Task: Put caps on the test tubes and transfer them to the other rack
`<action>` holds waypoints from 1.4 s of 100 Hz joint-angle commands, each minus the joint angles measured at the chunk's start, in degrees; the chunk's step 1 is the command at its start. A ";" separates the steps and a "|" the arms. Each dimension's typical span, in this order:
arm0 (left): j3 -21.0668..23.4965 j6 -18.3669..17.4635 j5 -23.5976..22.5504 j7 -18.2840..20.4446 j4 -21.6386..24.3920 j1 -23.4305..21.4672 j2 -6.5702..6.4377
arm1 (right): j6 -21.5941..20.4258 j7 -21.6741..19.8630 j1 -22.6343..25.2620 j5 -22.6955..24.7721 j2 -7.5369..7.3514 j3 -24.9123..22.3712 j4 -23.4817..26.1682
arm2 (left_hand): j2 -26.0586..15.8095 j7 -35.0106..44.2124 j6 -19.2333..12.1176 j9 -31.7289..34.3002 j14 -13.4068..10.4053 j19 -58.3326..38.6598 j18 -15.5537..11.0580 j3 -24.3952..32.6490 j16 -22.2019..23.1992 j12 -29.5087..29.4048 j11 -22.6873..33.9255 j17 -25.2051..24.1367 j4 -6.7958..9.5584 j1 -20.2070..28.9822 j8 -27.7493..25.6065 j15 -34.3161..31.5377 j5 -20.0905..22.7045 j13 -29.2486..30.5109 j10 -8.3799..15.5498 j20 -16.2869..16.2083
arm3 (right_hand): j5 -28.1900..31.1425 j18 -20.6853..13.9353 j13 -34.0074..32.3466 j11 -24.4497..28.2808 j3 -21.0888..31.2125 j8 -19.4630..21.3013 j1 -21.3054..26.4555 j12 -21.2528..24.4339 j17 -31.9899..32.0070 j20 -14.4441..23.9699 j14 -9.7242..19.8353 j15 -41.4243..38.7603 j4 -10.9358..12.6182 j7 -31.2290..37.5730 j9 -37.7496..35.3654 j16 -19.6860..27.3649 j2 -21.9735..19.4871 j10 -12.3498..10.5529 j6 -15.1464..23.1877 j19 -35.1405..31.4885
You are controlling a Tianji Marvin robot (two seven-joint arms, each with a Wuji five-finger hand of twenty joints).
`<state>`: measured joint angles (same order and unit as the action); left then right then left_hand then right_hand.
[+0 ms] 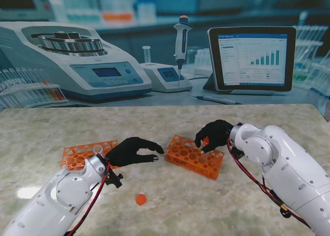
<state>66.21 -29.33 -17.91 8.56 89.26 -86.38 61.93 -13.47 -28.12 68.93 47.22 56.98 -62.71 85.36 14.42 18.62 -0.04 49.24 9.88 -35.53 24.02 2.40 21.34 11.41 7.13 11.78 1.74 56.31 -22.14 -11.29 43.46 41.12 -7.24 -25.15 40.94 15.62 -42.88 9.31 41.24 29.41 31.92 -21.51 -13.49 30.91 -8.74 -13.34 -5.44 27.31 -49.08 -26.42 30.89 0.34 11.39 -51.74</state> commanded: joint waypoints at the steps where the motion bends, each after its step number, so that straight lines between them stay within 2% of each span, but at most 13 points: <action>1: -0.01 0.09 -0.03 0.13 0.26 -0.09 0.03 | -0.39 1.02 0.99 0.14 0.25 -0.34 0.45 | -1.94 0.83 -2.13 -0.77 -0.13 0.95 0.57 -1.29 -0.24 -0.19 -0.20 -0.55 -1.75 -0.43 -0.05 0.29 -0.65 -1.27 0.36 1.34 | -2.01 2.56 2.12 -0.48 -0.59 0.99 -1.98 1.14 1.44 -1.67 -0.76 1.73 1.40 -1.70 1.54 1.36 -1.03 0.43 -0.88 1.51; 30: 0.09 0.19 -0.16 0.12 0.33 -0.18 0.02 | -2.52 6.98 5.13 1.62 1.02 -4.59 3.28 | -2.98 0.38 -2.08 -1.74 -0.13 2.38 -0.18 -1.47 -0.72 -0.38 -0.50 -1.50 -1.74 -1.29 0.06 1.05 -1.28 -2.47 0.31 2.00 | -3.11 2.72 3.53 -0.52 -1.79 1.13 -4.39 1.79 2.68 -3.21 0.52 2.33 1.29 -3.14 2.11 2.69 -2.37 0.40 -2.22 2.39; 58: 0.32 0.49 -0.17 0.38 0.81 -0.54 -0.05 | -5.58 13.88 10.95 3.19 1.82 -9.30 7.02 | -6.51 -0.80 -2.30 -3.58 -0.35 4.57 -0.68 -2.21 -1.52 -0.70 -1.04 -3.12 -1.83 -3.85 0.57 2.15 -2.64 -4.58 0.80 2.88 | -3.77 2.72 3.84 -0.39 -2.55 1.01 -5.48 2.06 3.02 -3.87 1.76 2.82 1.26 -4.07 1.56 3.51 -2.94 -0.02 -2.99 2.46; 73: 0.33 0.70 -0.09 0.85 1.06 -0.66 -0.16 | -7.73 17.62 14.68 3.93 2.25 -11.46 9.51 | -7.75 -1.45 -2.70 -4.84 -0.56 5.99 -0.88 -2.55 -1.92 -0.84 -1.32 -4.16 -1.81 -4.71 0.81 2.77 -3.81 -6.08 0.91 3.31 | -4.23 2.67 3.11 -1.66 -2.84 0.48 -5.64 4.11 2.45 -5.75 2.56 3.75 1.32 -5.06 0.56 5.31 -3.21 0.28 -3.49 3.57; 101: 0.42 0.49 -0.64 0.56 1.41 -1.01 -0.17 | -10.81 25.82 21.61 5.01 3.26 -13.14 12.90 | -9.69 -5.09 -0.67 -6.57 -0.54 9.01 -1.22 -2.95 -2.75 -1.32 -1.71 -4.81 -1.83 -5.84 4.35 3.49 -6.58 -7.70 1.00 3.76 | -4.87 2.57 2.78 -2.03 -3.31 -0.22 -6.03 5.80 2.57 -7.77 3.80 4.46 1.34 -5.62 0.59 7.11 -4.02 0.12 -3.64 4.34; 108: 0.54 0.41 -0.98 0.27 1.48 -1.15 -0.13 | -11.53 27.93 23.36 5.43 3.51 -13.55 13.66 | -9.93 -5.99 -0.67 -7.29 -0.66 9.57 -1.44 -3.02 -2.96 -1.41 -1.89 -5.26 -1.84 -6.12 5.17 3.85 -7.97 -8.56 1.11 3.85 | -4.93 2.63 2.88 -1.99 -3.44 -0.34 -6.02 5.96 2.62 -8.16 3.91 4.61 1.35 -5.65 0.62 7.43 -4.18 -0.02 -3.69 4.48; 140: 1.24 0.53 -2.38 -0.26 2.24 -2.03 -0.17 | -14.96 36.08 31.02 7.63 4.39 -15.42 17.09 | -10.58 -5.85 -0.66 -9.20 -0.72 12.19 -1.86 -3.05 -3.59 -2.07 -2.56 -6.06 -1.81 -6.84 6.36 4.41 -8.82 -9.89 0.48 4.46 | -5.21 2.54 2.75 -1.98 -4.43 -0.86 -5.95 6.51 2.47 -9.26 4.50 4.83 1.44 -5.95 0.72 8.45 -5.35 -0.01 -4.25 4.31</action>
<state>67.35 -28.96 -20.10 8.07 90.98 -88.11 61.86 -27.96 7.81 98.32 54.75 60.99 -78.50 101.80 6.42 14.08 -0.61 41.40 9.90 -25.93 23.37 0.43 18.59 11.17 5.65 6.69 1.72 51.20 -16.58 -7.84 36.41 32.85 -7.25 -22.98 38.04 17.04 -40.85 8.16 37.65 29.39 27.86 -15.76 -11.65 22.92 -5.66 -10.09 -5.35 22.21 -47.99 -19.20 27.44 0.37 8.01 -48.05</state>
